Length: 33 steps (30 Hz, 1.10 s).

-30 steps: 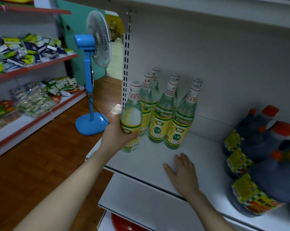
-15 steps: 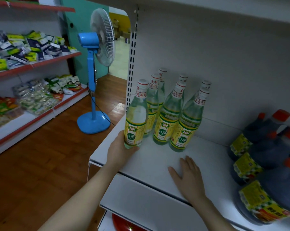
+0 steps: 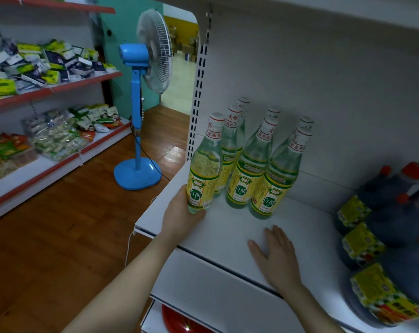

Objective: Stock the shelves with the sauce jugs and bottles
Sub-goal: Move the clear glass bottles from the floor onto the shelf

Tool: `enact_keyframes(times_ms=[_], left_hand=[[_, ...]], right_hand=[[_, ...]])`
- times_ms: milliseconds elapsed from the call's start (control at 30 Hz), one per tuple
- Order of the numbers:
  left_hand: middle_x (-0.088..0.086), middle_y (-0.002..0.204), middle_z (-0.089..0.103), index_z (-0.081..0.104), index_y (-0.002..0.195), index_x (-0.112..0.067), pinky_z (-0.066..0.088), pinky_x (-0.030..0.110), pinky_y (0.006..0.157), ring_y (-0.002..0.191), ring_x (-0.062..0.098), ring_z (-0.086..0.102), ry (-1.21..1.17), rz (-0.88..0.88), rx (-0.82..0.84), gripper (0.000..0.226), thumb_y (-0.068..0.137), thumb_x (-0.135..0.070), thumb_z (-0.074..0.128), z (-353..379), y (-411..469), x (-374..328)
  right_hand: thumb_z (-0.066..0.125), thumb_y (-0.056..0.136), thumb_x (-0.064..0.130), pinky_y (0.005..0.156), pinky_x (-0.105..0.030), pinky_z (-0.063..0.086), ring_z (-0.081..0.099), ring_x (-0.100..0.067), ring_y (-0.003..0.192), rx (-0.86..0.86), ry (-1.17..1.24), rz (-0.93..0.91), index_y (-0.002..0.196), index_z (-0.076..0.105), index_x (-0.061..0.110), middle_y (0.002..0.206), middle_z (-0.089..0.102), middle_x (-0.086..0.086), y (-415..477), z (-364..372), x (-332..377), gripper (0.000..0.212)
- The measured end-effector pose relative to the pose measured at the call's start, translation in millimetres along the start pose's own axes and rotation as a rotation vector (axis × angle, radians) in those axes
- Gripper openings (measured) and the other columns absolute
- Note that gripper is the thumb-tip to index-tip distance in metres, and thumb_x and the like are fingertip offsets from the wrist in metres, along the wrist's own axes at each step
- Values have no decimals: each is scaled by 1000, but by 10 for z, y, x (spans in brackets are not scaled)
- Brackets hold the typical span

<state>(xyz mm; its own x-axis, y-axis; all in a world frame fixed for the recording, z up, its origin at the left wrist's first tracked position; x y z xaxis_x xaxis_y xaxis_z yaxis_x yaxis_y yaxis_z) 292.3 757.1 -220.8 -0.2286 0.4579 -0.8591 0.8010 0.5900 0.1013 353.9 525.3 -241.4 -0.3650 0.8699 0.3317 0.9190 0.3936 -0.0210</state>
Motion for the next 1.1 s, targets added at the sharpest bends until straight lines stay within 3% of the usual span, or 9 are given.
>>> enact_keyframes(times_ms=[133, 467, 600, 867, 1000, 1100], left_hand=[[3, 122, 58, 43, 123, -18, 43, 31, 84, 110, 23, 55, 61, -10, -14, 68, 67, -31, 79, 48, 29, 53], [4, 116, 60, 50, 116, -16, 41, 26, 75, 105, 22, 57, 124, -10, -52, 53, 72, -34, 74, 81, 74, 111], [6, 115, 60, 50, 115, -15, 41, 27, 75, 105, 24, 57, 130, -13, -55, 53, 72, -34, 73, 90, 78, 127], [6, 115, 59, 48, 115, -15, 40, 27, 74, 104, 24, 57, 166, -64, -43, 53, 71, -35, 72, 85, 52, 99], [12, 125, 53, 42, 121, -9, 45, 35, 84, 115, 28, 51, 238, -84, -63, 64, 72, -39, 72, 66, -29, 37], [19, 140, 40, 31, 135, -1, 37, 39, 100, 128, 32, 40, 367, -124, -128, 78, 80, -44, 65, 37, -249, -30]], right_hand=[[42, 92, 50, 117, -31, 8, 12, -20, 144, -14, -5, -2, 143, 30, 11, 155, 19, -10, 4, 1, -9, 65], [37, 88, 58, 117, -34, 11, 17, -23, 143, -42, 0, -7, 140, 35, 7, 153, 24, -14, 20, 33, -14, 73], [45, 91, 49, 116, -33, 10, 15, -23, 144, -37, -2, -7, 141, 34, 8, 153, 22, -14, 30, 53, -34, 65], [39, 90, 56, 116, -34, 10, 16, -23, 143, -43, 8, -17, 141, 33, 7, 153, 22, -15, 29, 61, -24, 71], [33, 90, 56, 115, -33, 9, 15, -23, 143, -23, 0, -27, 142, 31, 8, 154, 20, -15, 38, 61, -46, 71], [36, 93, 52, 114, -33, 10, 13, -24, 143, 0, -19, -54, 143, 28, 8, 154, 18, -16, 65, 43, -67, 67]])
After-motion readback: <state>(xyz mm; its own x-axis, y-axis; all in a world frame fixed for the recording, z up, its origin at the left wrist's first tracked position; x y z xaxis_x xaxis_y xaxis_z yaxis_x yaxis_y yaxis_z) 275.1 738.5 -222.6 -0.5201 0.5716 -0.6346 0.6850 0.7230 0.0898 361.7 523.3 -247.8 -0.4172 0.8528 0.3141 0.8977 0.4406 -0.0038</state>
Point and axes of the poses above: each hand's wrist, its own y-axis towards the middle knuckle, its own z-axis out of the palm, x = y × z, the point moved 4 cm from there along y, towards the middle knuckle
